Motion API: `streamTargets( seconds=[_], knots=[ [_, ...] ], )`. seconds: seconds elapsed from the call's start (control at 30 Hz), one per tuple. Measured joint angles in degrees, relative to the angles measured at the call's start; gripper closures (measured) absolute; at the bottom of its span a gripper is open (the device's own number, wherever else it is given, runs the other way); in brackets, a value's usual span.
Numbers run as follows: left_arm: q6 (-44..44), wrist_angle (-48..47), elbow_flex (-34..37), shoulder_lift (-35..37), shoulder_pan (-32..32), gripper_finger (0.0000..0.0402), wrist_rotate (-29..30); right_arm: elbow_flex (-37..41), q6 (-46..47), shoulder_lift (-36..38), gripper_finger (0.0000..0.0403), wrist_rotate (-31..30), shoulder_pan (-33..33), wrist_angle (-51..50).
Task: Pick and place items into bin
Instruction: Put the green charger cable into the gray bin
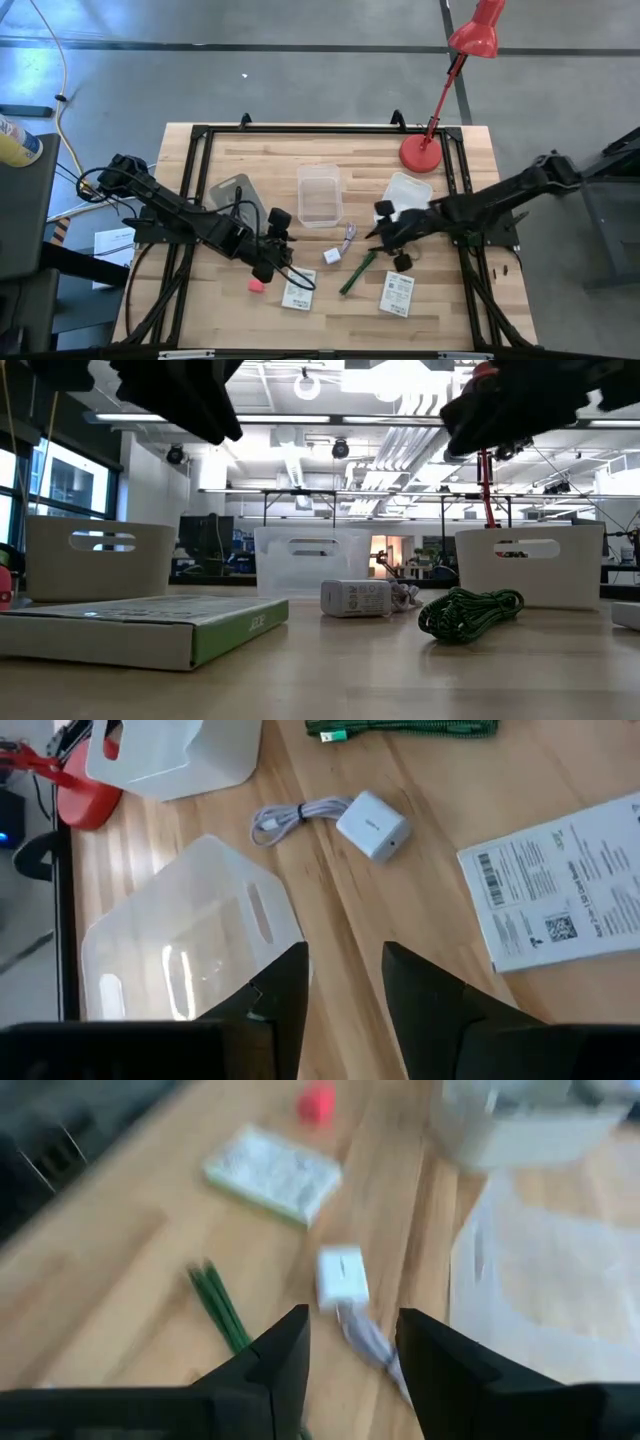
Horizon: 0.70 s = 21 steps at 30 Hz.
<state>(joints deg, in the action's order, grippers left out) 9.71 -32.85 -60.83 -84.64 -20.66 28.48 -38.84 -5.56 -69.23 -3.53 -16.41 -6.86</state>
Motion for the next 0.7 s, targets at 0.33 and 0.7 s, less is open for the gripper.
streamTargets(
  seconds=[0.33, 0.7],
  knots=[
    [-2.7, -0.5, 1.3, 0.0, -5.5, 0.0285, 0.5, -14.8, -0.8, -20.1, 0.0261, 7.3, -2.3, -14.8],
    [-7.1, -1.4, 1.3, 0.1, -10.6, 0.0284, 4.4, -18.8, 1.2, -30.9, 0.0261, 3.2, -5.0, -18.2]
  ],
)
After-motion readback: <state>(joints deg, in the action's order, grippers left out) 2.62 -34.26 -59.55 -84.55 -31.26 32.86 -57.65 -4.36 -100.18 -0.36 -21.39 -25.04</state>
